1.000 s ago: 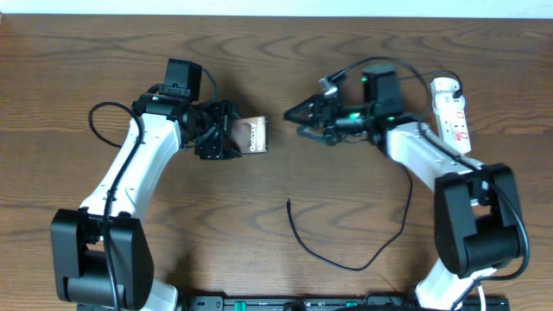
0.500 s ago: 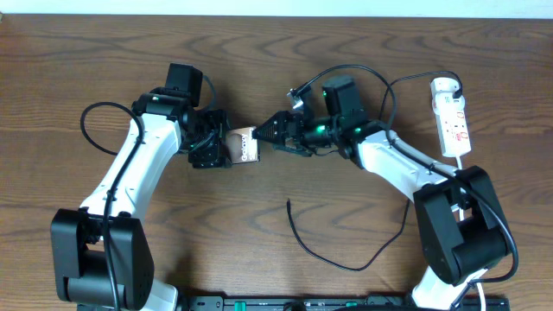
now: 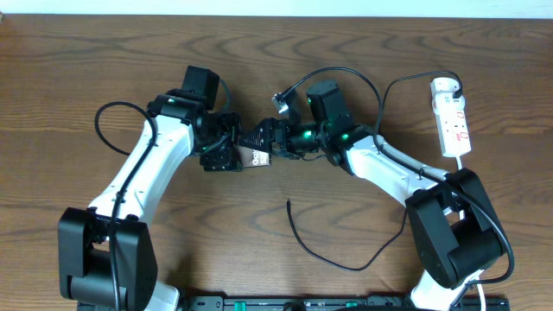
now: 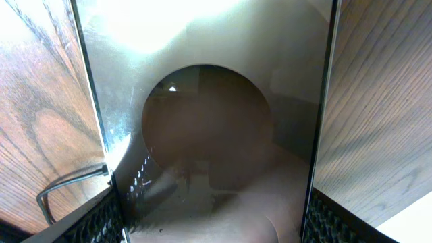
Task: Plug charger to phone and switch on socket
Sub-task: 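Grasp the phone's edge with the right gripper beside the left gripper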
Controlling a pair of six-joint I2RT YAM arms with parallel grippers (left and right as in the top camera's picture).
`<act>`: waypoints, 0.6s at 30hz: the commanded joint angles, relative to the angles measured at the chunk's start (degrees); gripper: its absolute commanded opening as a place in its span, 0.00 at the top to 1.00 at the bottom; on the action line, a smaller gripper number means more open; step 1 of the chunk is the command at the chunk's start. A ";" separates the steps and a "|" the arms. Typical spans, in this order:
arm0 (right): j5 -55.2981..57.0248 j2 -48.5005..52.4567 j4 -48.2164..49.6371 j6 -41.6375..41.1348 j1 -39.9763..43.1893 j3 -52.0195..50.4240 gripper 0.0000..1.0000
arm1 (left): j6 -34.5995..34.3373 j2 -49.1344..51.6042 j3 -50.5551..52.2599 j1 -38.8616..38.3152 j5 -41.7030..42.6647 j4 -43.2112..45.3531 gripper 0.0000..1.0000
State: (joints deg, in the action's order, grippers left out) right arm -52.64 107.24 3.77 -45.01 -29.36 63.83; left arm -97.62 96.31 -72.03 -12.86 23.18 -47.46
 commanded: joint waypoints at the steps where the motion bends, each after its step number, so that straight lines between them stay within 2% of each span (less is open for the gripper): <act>1: 0.28 -0.04 0.11 -0.35 -0.48 0.72 0.10 | -1.75 -1.49 -1.33 -0.79 -0.09 0.44 0.92; 5: 0.48 -0.04 0.09 -0.26 -0.61 0.72 0.19 | -1.75 -1.49 -1.33 -0.79 0.13 0.42 0.92; 18: 3.02 -0.04 -0.31 0.50 -2.71 0.59 0.21 | -1.73 -1.49 -1.33 -1.57 3.37 0.96 0.92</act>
State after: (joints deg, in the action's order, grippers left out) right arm -50.50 107.24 3.66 -45.17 -31.05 63.83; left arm -99.02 96.31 -72.03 -13.78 25.36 -46.70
